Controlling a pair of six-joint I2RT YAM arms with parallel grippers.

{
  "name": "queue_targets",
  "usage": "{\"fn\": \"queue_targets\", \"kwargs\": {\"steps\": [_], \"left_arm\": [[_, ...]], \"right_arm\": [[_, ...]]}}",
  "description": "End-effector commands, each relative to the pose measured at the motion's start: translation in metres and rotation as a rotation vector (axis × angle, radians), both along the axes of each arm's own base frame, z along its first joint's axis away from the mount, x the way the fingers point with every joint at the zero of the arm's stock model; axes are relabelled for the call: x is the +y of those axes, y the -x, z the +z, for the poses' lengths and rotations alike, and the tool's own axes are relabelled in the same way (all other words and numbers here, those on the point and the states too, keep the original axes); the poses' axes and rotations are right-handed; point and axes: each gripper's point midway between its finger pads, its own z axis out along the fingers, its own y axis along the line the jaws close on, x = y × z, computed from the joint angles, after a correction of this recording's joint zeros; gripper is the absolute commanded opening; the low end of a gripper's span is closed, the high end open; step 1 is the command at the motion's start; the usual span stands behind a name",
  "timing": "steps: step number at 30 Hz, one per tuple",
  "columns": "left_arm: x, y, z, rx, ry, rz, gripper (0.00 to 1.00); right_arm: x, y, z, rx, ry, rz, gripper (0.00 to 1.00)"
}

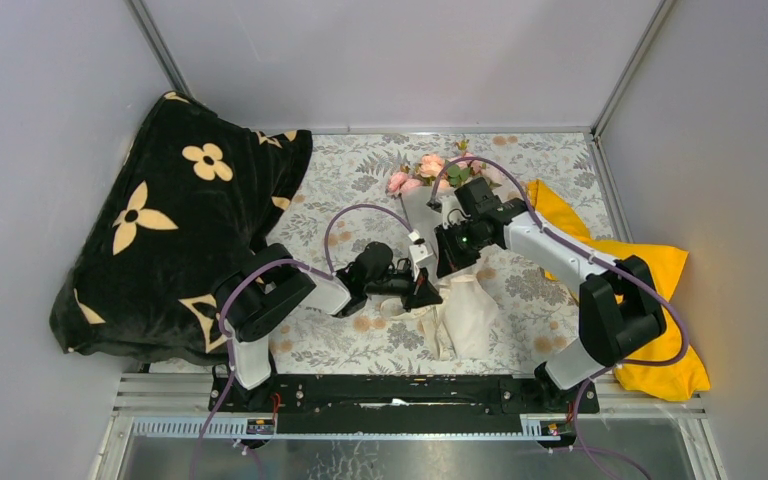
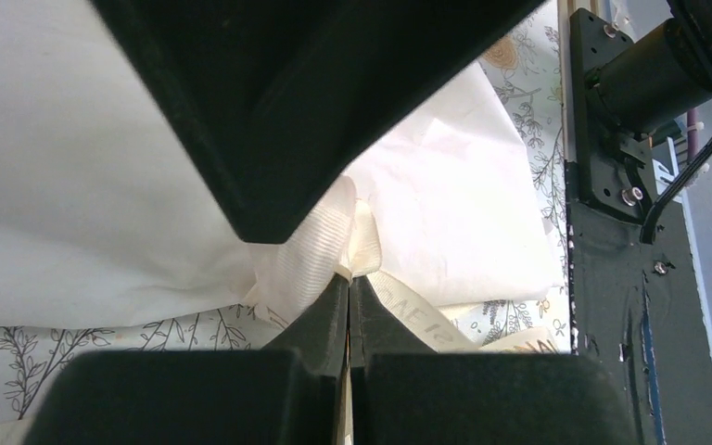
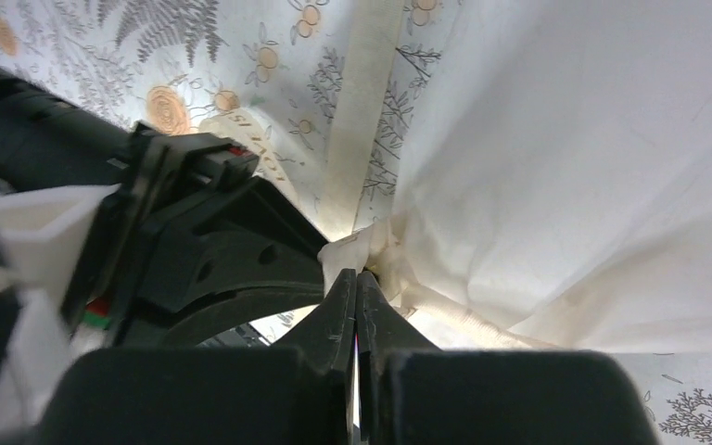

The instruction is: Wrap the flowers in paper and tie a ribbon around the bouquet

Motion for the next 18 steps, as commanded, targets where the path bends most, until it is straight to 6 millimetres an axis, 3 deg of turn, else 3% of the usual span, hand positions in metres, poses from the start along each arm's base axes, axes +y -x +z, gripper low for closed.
{"fn": "queue_targets", "kwargs": {"steps": [1,6,9,15,18], "left_arm": [[-0.005,-0.017,0.001,-0.004,-0.018,0.061,0.00],[-0.004,-0.030,-0.003,0.039,-0.039,0.147,0.00],[-0.005,-0.032,-0.003,0.052,-0.037,0.154,0.00],[-0.003,-0.034,-0.003,0.059,-0.037,0.170,0.00],[-0.001,-0.034,-0.002,0.057,-0.036,0.178,0.00]], "right_arm": [[0.010,0.002,0.038,-0.040,-0.097,0.008,0.00],[0.010,0.015,0.032,0.009,-0.112,0.015,0.00],[0.007,0.014,0.026,0.016,-0.088,0.016,0.09],[0.003,-0.024,0.043,-0.101,-0.043,0.015,0.35],[0.001,-0.046,0.049,-0.141,-0.033,0.010,0.39]]}}
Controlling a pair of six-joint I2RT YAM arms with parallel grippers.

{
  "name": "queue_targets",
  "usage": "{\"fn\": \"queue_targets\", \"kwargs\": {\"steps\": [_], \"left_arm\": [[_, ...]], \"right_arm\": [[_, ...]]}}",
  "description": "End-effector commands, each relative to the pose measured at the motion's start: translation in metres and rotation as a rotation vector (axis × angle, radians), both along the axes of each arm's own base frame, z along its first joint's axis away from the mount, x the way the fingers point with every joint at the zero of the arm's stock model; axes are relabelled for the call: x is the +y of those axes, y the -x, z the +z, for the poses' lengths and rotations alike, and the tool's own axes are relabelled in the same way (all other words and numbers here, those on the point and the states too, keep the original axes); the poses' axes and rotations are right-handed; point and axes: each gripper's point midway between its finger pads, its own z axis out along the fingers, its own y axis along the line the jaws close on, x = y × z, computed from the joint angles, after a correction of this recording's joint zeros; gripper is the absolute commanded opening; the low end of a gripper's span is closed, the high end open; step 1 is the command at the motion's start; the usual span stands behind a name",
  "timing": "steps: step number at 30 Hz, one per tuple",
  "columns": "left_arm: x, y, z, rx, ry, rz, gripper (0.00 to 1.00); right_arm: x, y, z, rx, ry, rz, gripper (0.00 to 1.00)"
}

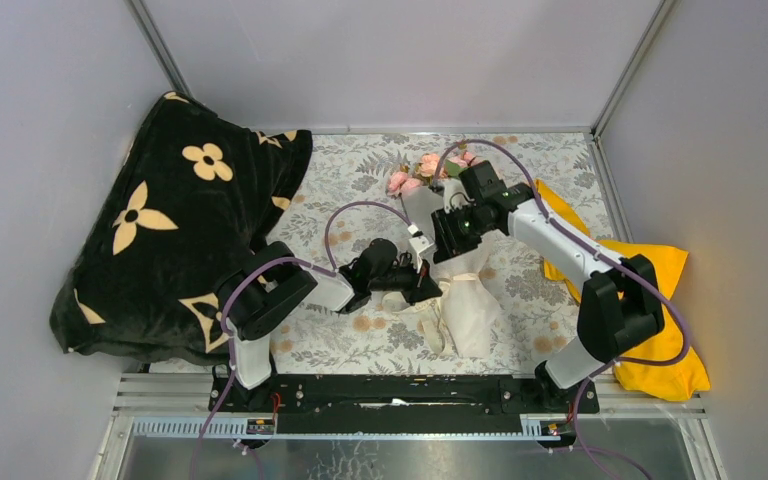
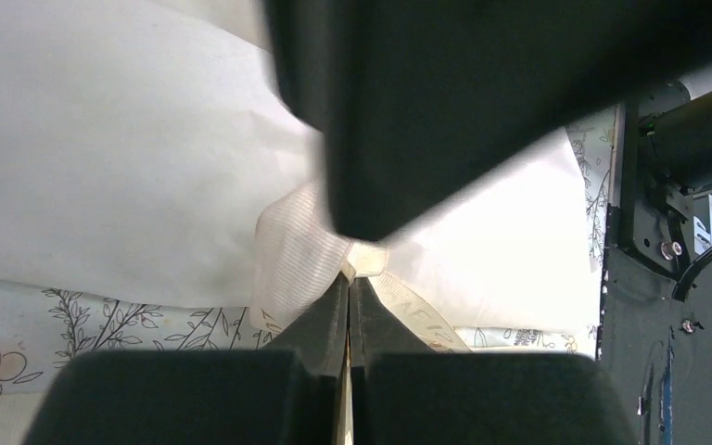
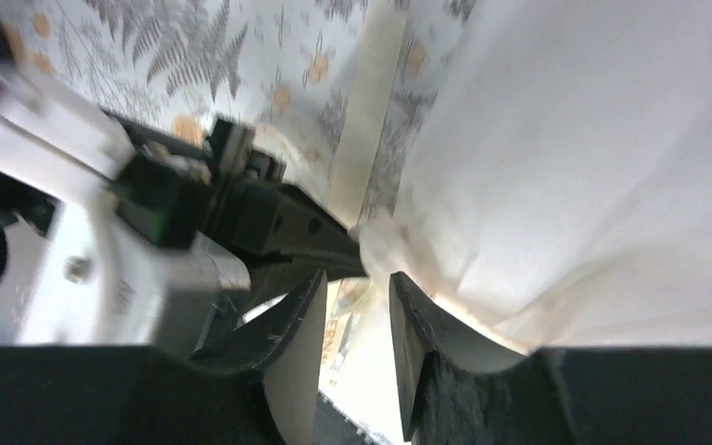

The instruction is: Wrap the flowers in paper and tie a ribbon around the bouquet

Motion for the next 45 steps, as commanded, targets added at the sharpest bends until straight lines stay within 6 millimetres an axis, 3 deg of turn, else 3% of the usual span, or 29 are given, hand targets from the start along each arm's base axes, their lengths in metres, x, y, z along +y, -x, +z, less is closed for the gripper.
{"fn": "queue_targets", "kwargs": {"steps": [1,6,10,16,21,29,32,45], "left_arm": [[0.001,-0.012,0.006,-0.013,0.012,0.048,0.00],[0.005,-0.014,0.004,0.002,0.004,0.066,0.00],[0.006,-0.018,0.001,0.014,0.001,0.080,0.00],[0.006,-0.019,0.001,0.016,0.004,0.083,0.00],[0.005,-0.019,-0.002,0.023,-0.002,0.080,0.00],[0.006,-0.022,-0.003,0.028,-0.005,0.097,0.00],[0.006,-0.023,-0.003,0.030,-0.006,0.105,0.00],[0.007,-0.027,-0.003,0.037,0.003,0.118,0.00]], "right_arm": [[0.001,-0.041,0.022,-0.120,-0.001,0.005,0.39],[-0.012,-0.053,-0.007,-0.091,0.089,-0.014,0.30],[-0.011,-0.044,-0.031,0.001,0.103,0.036,0.19],[-0.012,-0.035,-0.046,0.045,0.107,0.051,0.18],[-0.013,-0.028,-0.049,0.068,0.105,0.056,0.18],[0.013,0.003,-0.025,0.157,-0.107,0.123,0.20],[0.012,0.009,-0.029,0.160,-0.122,0.110,0.20],[0.002,0.003,-0.040,0.072,-0.073,0.076,0.36]]}}
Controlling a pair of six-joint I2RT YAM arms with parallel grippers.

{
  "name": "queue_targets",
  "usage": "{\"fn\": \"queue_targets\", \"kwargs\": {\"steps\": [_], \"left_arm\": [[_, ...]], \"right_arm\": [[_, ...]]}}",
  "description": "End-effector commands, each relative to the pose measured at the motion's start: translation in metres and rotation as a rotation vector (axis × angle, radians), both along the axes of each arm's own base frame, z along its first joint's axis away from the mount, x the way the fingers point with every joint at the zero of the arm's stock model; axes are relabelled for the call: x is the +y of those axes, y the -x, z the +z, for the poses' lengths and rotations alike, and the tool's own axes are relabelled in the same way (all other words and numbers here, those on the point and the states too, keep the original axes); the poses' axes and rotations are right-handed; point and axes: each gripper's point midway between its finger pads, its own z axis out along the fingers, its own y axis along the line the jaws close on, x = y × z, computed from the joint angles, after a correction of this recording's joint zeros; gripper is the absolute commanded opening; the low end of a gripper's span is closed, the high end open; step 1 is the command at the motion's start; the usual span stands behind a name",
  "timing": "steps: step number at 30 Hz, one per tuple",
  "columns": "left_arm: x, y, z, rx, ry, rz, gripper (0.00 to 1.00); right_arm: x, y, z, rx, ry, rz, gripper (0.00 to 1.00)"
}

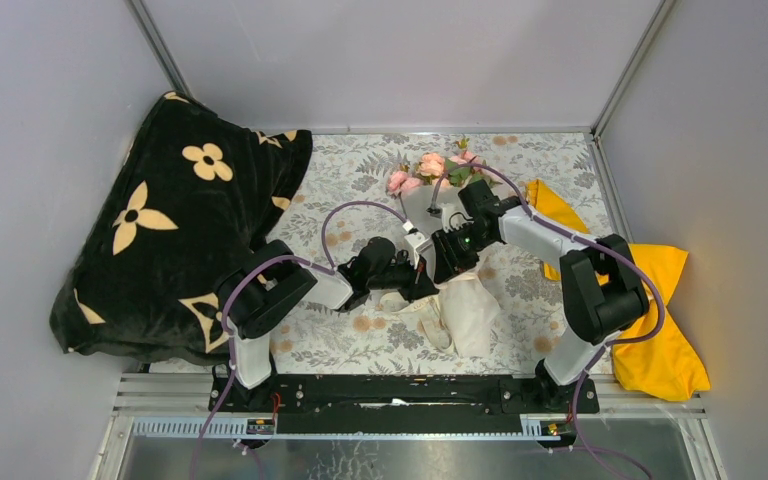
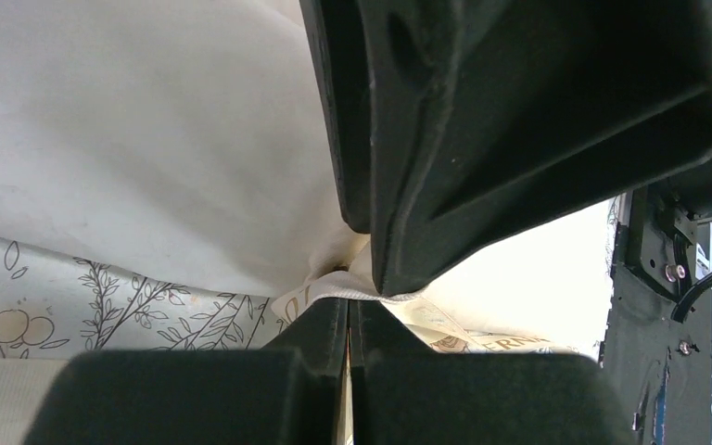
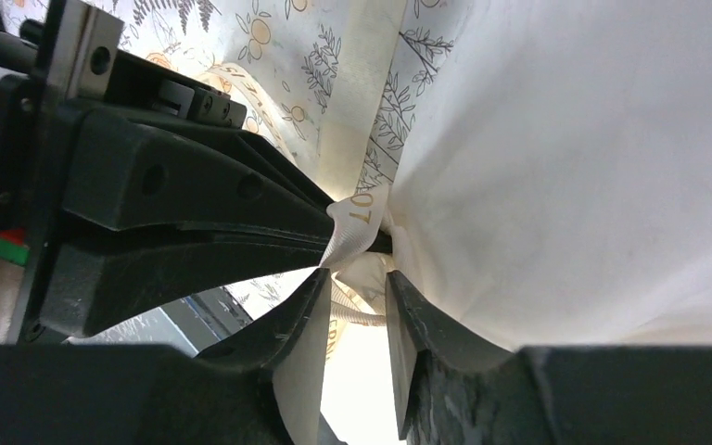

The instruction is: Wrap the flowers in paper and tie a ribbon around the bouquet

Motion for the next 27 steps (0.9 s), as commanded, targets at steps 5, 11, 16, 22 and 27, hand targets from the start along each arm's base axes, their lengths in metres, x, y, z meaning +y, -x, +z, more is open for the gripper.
{"fn": "queue_targets", "kwargs": {"steps": [5,11,16,22,27], "left_arm": [[-0.002,-0.017,0.006,-0.028,0.030,0.046,0.00],[-0.003,-0.018,0.009,-0.038,0.050,0.055,0.00],[-0.004,-0.017,0.011,-0.048,0.061,0.044,0.00],[-0.002,-0.004,0.019,-0.091,0.082,-0.021,0.09],[0.003,0.013,0.029,-0.156,0.106,-0.109,0.16]], "right_arm": [[0.001,-0.007,0.005,-0.047,-0.010,-0.022,0.37],[0.002,-0.006,0.003,-0.030,-0.013,-0.031,0.28],[0.003,-0.009,0.009,-0.041,-0.016,-0.037,0.03],[0.002,-0.023,0.027,-0.117,-0.003,-0.064,0.00],[-0.007,-0.030,0.025,-0.148,0.049,-0.092,0.00]]}}
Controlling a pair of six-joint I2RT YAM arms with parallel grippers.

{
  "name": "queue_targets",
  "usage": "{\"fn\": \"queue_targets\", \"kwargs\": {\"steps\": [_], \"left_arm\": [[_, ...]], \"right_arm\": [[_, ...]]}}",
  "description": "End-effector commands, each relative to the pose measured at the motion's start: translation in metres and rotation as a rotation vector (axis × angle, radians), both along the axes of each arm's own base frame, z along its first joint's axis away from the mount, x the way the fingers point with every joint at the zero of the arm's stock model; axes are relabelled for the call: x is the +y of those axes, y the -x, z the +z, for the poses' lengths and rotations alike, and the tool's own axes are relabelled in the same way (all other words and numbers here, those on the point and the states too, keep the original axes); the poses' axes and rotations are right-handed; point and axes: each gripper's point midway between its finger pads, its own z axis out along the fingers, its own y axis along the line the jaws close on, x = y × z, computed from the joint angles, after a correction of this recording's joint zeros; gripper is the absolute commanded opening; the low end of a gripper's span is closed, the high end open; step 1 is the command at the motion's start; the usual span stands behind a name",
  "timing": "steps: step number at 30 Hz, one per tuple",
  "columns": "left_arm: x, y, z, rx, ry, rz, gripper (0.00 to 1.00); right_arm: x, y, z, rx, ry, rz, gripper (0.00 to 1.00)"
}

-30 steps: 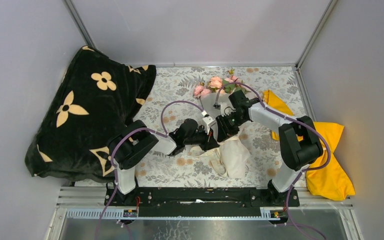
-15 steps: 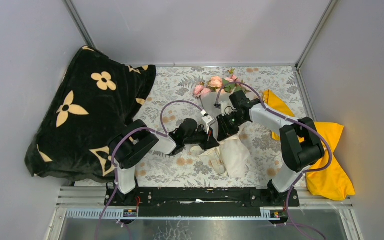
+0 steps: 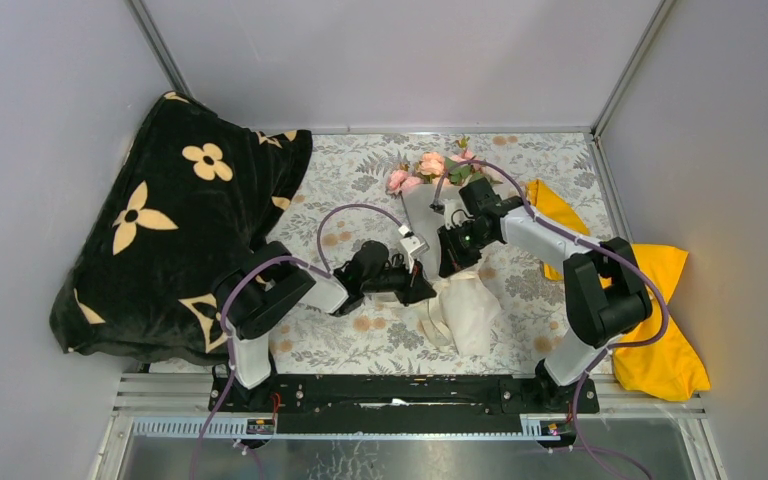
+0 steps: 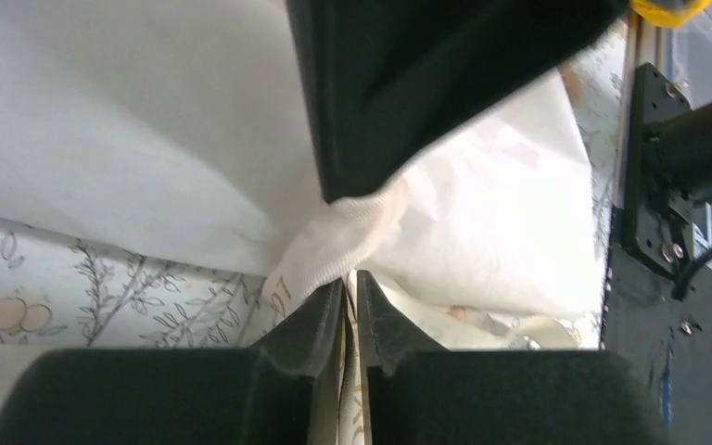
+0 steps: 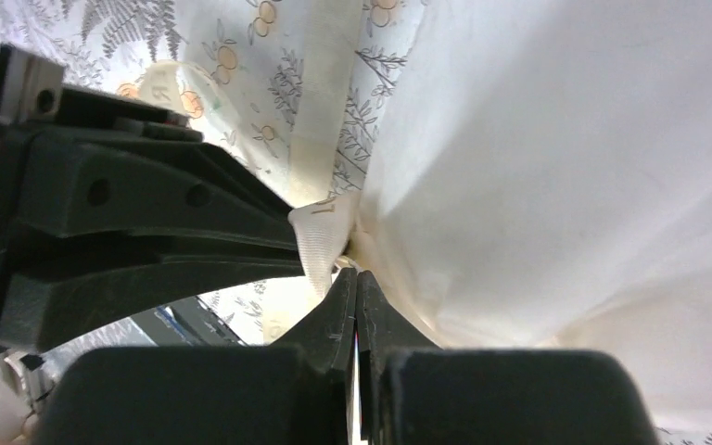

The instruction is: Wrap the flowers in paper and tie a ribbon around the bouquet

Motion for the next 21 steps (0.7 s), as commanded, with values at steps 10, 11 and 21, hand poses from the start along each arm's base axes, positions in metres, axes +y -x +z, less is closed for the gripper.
{"fn": "queue_targets", "kwargs": {"steps": [10,11,21], "left_arm": [[0.005,0.036,0.045,-0.255,0.095,-0.223,0.38],[0.005,0.039,0.046,-0.258,0.094,-0.242,0.40],[0.014,0.040,0.045,-0.382,-0.031,-0.341,0.64]], "right_arm": [[-0.002,-0.028,0.030,-0.157,0.003,-0.054,0.00],[-0.002,-0.028,0.030,-0.164,0.003,-0.057,0.00],[-0.007,-0.033,0.025,-0.197,0.008,-0.111,0.00]]}}
